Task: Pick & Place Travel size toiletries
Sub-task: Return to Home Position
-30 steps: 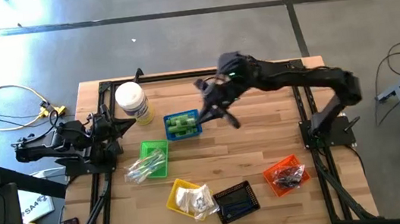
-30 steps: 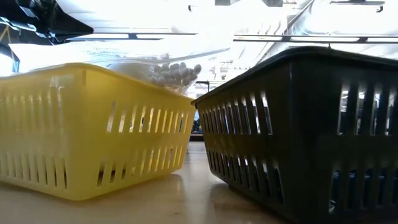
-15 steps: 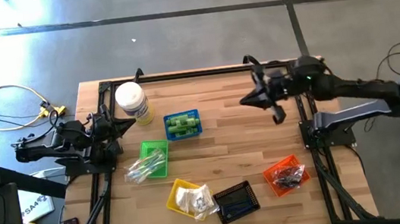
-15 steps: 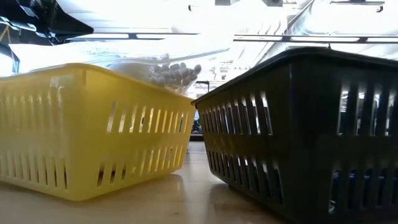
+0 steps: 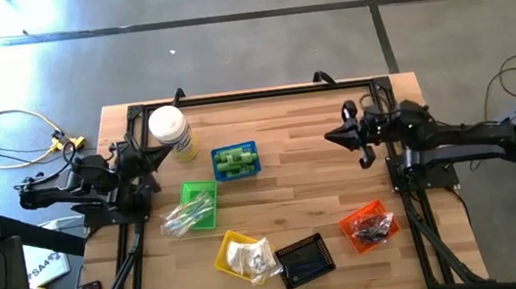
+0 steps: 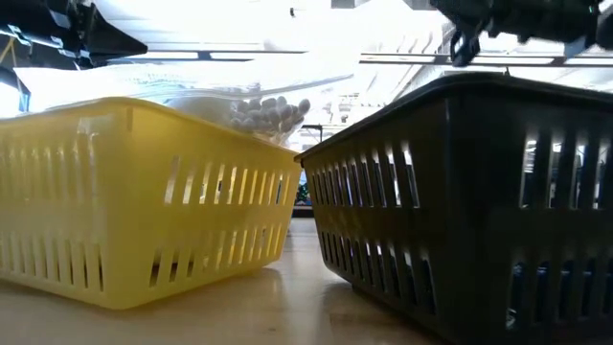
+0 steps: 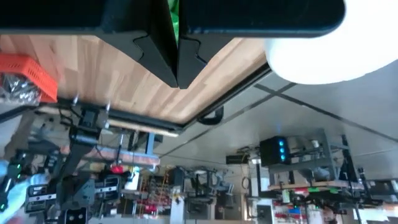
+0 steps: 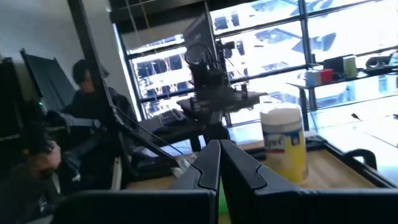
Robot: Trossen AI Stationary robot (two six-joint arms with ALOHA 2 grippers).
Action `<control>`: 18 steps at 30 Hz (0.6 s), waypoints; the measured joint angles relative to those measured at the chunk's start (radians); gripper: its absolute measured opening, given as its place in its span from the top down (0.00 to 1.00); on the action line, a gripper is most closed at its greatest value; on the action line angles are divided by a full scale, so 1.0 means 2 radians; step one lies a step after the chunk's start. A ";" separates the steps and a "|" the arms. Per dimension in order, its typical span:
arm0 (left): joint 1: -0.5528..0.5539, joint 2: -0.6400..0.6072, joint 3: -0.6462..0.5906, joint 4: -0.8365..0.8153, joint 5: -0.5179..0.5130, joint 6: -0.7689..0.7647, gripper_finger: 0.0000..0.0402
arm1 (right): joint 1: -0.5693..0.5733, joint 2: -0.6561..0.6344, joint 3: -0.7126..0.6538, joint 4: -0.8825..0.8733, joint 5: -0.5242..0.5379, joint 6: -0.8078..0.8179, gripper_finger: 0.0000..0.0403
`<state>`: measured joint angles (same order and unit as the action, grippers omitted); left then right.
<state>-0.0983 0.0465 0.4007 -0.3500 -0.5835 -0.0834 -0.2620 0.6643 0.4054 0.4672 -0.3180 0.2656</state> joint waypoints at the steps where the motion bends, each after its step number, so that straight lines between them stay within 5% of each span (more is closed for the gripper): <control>1: 0.000 0.001 0.000 -0.002 0.000 0.000 1.00 | 0.001 0.000 -0.015 0.013 0.006 0.000 0.99; 8: 0.000 0.001 0.000 -0.014 0.011 0.006 1.00 | 0.025 0.002 -0.111 0.157 0.016 0.013 0.99; 18: 0.000 -0.020 0.004 -0.015 0.048 0.032 1.00 | -0.027 -0.085 -0.185 0.172 0.011 0.036 0.99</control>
<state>-0.0986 0.0071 0.4087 -0.3798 -0.4871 -0.0200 -0.3153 0.4953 0.0352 0.8106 -0.2961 0.3372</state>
